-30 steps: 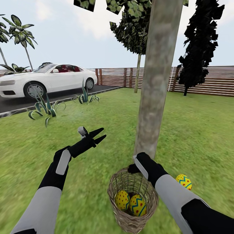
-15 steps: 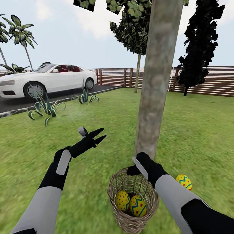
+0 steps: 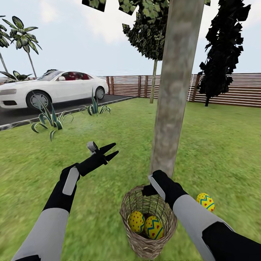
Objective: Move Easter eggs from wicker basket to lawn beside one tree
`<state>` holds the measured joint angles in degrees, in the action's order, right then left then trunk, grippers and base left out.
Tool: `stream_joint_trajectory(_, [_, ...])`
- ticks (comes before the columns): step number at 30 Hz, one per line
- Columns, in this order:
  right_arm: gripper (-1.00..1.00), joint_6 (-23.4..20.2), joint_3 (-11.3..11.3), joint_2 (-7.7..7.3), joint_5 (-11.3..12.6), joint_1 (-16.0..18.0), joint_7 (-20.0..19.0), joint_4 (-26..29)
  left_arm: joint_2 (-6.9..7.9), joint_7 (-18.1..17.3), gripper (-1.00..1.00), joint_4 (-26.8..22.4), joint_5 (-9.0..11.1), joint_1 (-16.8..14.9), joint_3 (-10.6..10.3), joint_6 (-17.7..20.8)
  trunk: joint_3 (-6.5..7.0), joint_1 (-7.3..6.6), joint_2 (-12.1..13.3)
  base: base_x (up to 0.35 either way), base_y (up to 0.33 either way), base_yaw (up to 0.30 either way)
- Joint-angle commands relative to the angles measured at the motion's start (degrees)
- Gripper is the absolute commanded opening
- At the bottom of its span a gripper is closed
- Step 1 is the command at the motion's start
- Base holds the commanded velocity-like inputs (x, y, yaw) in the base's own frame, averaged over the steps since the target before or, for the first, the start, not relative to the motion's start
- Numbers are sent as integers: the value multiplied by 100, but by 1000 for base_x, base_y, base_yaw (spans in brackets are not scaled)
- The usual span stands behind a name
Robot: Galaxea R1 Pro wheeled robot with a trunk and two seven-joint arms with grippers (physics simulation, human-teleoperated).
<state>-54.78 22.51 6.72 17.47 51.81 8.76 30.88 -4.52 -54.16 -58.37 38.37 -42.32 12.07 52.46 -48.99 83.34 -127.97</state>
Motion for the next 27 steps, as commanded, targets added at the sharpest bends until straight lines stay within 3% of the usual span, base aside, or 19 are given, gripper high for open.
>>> stream_joint_trajectory(1, [100, -16, 31, -4, 59, 5, 57, 5, -5, -16, 100, 0, -5, -4, 14, 27, -24, 21, -44, 0, 0, 0])
stream_joint_trajectory(27, [100, 80, 66, -47, -31, 5, 61, 22, 4, -15, 100, -8, -13, -4, 23, 45, -491, 593, -1087, 0, 0, 0])
